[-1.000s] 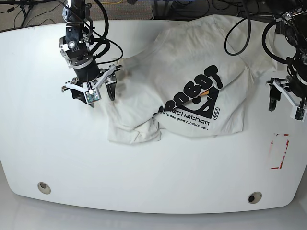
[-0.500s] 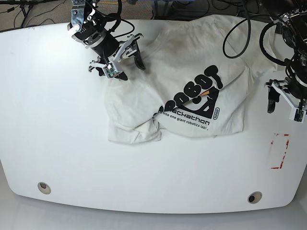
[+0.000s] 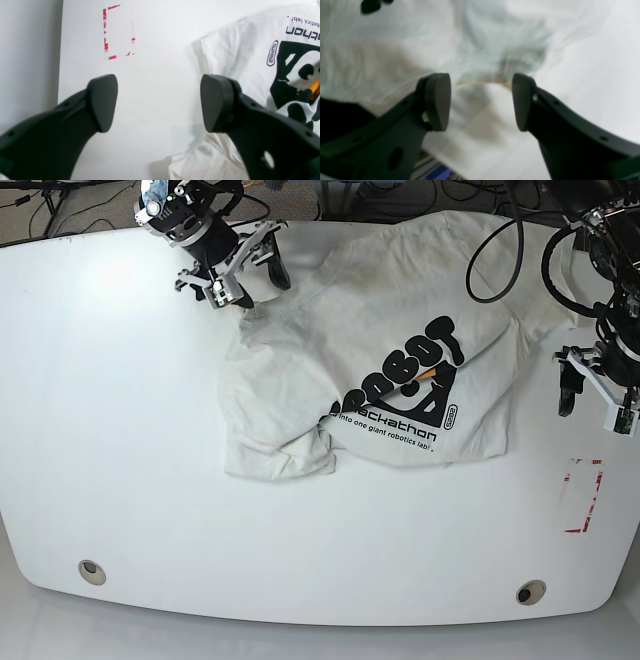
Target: Layout the t-shirt on the table in an organized manner, then fold the t-shirt properly
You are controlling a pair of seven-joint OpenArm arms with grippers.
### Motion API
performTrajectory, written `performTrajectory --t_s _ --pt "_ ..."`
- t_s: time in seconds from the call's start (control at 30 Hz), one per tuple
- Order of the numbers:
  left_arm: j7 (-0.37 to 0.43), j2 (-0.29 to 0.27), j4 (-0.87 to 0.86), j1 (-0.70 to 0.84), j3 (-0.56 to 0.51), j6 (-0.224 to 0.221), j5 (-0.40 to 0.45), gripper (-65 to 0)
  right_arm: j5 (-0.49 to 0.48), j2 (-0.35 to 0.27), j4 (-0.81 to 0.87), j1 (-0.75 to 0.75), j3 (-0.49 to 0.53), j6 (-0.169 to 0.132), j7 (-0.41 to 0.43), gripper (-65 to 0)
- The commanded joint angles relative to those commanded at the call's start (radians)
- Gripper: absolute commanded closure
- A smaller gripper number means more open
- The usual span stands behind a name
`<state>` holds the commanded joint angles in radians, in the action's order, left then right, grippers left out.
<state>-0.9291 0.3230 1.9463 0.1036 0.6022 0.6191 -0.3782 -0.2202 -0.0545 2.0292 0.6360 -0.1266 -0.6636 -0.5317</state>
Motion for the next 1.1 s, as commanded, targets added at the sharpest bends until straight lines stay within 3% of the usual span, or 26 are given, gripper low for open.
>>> performTrajectory --t_s 0.07,0.13,0.3,0.6,1.1 --pt "0.0 0.0 0.0 0.0 0.0 0.0 0.0 -48.5 0.005 -0.006 -0.002 0.009 0.025 -0.029 -0.005 -37.1" --pt "0.0 0.0 0.0 0.0 0.0 0.0 0.0 -48.5 0.009 -0.011 -0.003 0.012 0.044 -0.034 -0.005 -37.1" --pt "0.0 0.0 0.0 0.0 0.0 0.0 0.0 -48.5 0.008 -0.011 -0.014 0.011 0.068 -0.032 -0.014 -37.1" --pt "0.0 0.002 0.0 0.0 0.002 0.003 0.0 -48.5 0.003 -0.009 -0.104 -0.084 0.077 -0.035 -0.112 -37.1" --pt "0.0 0.0 0.0 0.006 0.005 0.003 0.0 -48.5 0.003 -0.032 -0.232 -0.201 0.209 -0.034 -0.115 -37.3"
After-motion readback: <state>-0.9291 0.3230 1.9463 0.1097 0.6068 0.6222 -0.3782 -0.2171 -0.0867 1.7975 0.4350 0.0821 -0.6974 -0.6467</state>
